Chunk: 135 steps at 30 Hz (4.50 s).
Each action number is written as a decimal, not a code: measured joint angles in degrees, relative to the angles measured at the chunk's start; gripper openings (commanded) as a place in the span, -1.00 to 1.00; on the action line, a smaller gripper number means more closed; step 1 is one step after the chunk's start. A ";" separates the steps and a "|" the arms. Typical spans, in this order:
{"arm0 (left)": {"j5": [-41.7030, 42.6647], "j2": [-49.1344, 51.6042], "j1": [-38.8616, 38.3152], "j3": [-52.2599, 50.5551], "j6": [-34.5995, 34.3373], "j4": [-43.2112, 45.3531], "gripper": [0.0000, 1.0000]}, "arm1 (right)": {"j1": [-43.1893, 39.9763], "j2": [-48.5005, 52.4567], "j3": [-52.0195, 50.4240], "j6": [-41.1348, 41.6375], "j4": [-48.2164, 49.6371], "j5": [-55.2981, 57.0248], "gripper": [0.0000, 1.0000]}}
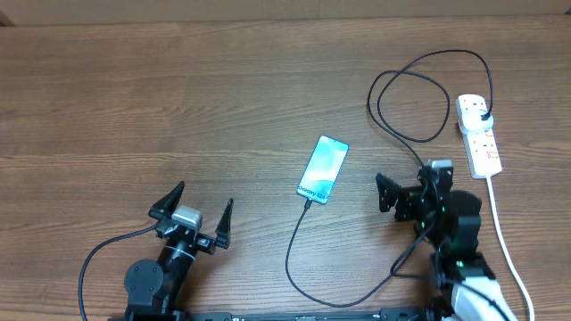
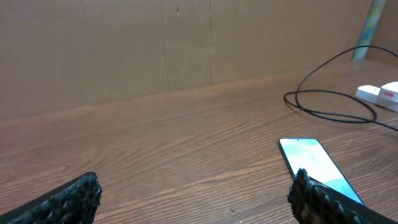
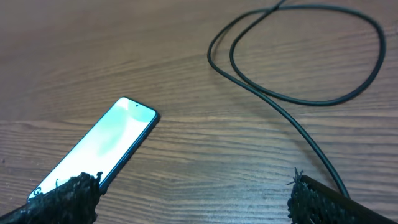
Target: Plug charger to phone and switch on socket
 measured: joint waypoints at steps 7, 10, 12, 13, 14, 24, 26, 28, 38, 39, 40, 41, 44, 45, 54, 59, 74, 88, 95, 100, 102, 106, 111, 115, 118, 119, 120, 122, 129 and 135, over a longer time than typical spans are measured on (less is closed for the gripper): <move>0.00 0.02 0.00 0.00 -0.02 0.00 0.99 | 0.00 -10.60 -6.14 0.00 0.15 0.24 1.00; 0.00 0.02 0.00 0.00 -0.02 0.00 1.00 | 0.00 -14.51 -6.14 -0.02 -3.06 0.44 1.00; 0.00 0.02 0.00 0.00 -0.02 0.00 1.00 | 0.00 -16.96 -6.14 -0.02 -6.14 0.46 1.00; 0.00 0.02 0.00 0.00 -0.02 0.00 0.99 | 0.00 -18.14 -6.14 0.00 -7.72 0.46 1.00; 0.00 0.02 0.00 0.02 0.00 0.00 1.00 | 0.00 -19.23 -6.14 0.00 -9.22 0.55 1.00; 0.00 0.02 0.00 0.02 -0.02 0.02 0.99 | 0.00 -30.69 -6.14 -0.02 -19.21 1.25 1.00; 0.00 0.02 0.00 0.00 0.00 0.00 0.99 | 0.00 -32.26 -6.14 -0.02 -19.21 1.31 1.00; 0.00 0.02 0.00 0.00 -0.02 0.02 0.99 | 0.00 -33.48 -6.14 0.00 -19.23 1.31 1.00; 0.00 0.02 0.00 0.02 -0.02 0.00 0.99 | 0.00 -38.93 -6.14 0.00 -19.26 1.44 1.00; 0.00 0.02 0.00 0.00 -0.02 0.00 1.00 | 0.00 -39.74 -6.14 0.00 -19.23 1.46 1.00; 0.00 0.02 0.00 0.00 0.00 0.00 1.00 | 0.02 -40.54 -6.14 0.00 -19.26 1.46 1.00; 0.00 0.02 0.00 0.00 0.00 0.00 1.00 | 0.00 -41.59 -6.14 0.00 -19.26 1.46 1.00; 0.00 0.02 0.00 0.02 -0.02 0.02 1.00 | 0.02 -44.89 -6.14 0.00 -19.30 1.44 1.00; 0.00 0.02 0.00 0.02 0.00 0.00 0.99 | 0.02 -45.83 -6.14 -0.02 -19.26 1.46 1.00; 0.00 0.02 0.00 0.00 -0.02 0.02 0.99 | 0.04 -51.78 -6.14 0.02 -19.28 1.46 1.00; 0.00 0.02 0.00 0.00 -0.02 0.02 1.00 | 0.04 -51.78 -6.14 0.00 -19.23 1.49 1.00; 0.00 0.02 0.00 0.00 -0.02 0.00 0.99 | 0.04 -51.78 -6.14 0.00 -19.23 1.46 1.00; 0.00 0.02 0.00 0.00 -0.02 0.00 1.00 | 0.04 -51.78 -6.14 0.02 -19.23 1.46 1.00; 0.00 0.02 0.00 0.00 -0.02 0.00 1.00 | 0.04 -51.78 -6.14 0.00 -19.26 1.46 1.00; 0.00 0.02 0.00 0.00 -0.02 0.00 1.00 | 0.04 -51.78 -6.14 0.00 -19.26 1.46 1.00; 0.00 0.02 0.00 0.00 0.00 0.00 1.00 | 0.04 -51.78 -6.14 0.02 -19.23 1.44 1.00; 0.00 0.02 0.00 0.02 -0.02 0.00 1.00 | 0.04 -51.78 -6.14 -0.02 -19.26 1.46 1.00; 0.00 0.02 0.00 0.02 -0.02 0.00 0.99 | 0.04 -51.78 -6.14 0.00 -19.26 1.49 1.00; 0.00 0.02 0.00 0.00 -0.02 0.00 0.99 | 0.04 -51.78 -6.14 0.00 -19.23 1.46 1.00; 0.00 0.02 0.00 0.02 -0.02 0.00 1.00 | 0.04 -51.78 -6.14 0.00 -19.23 1.49 1.00; 0.00 0.02 0.00 0.02 -0.02 0.00 1.00 | 0.04 -51.78 -6.14 0.00 -19.26 1.49 1.00; 0.00 0.02 0.00 0.00 -0.02 0.00 1.00 | 0.04 -51.78 -6.14 -0.02 -19.23 1.46 1.00; 0.00 0.02 0.00 0.00 0.00 0.00 1.00 | 0.04 -51.78 -6.14 0.00 -19.28 1.46 1.00; 0.00 0.02 0.00 0.00 -0.02 0.00 1.00 | 0.04 -51.78 -6.14 0.00 -19.26 1.49 1.00; 0.00 0.02 0.00 0.02 -0.02 0.00 1.00 | 0.04 -51.78 -6.14 0.00 -19.26 1.46 1.00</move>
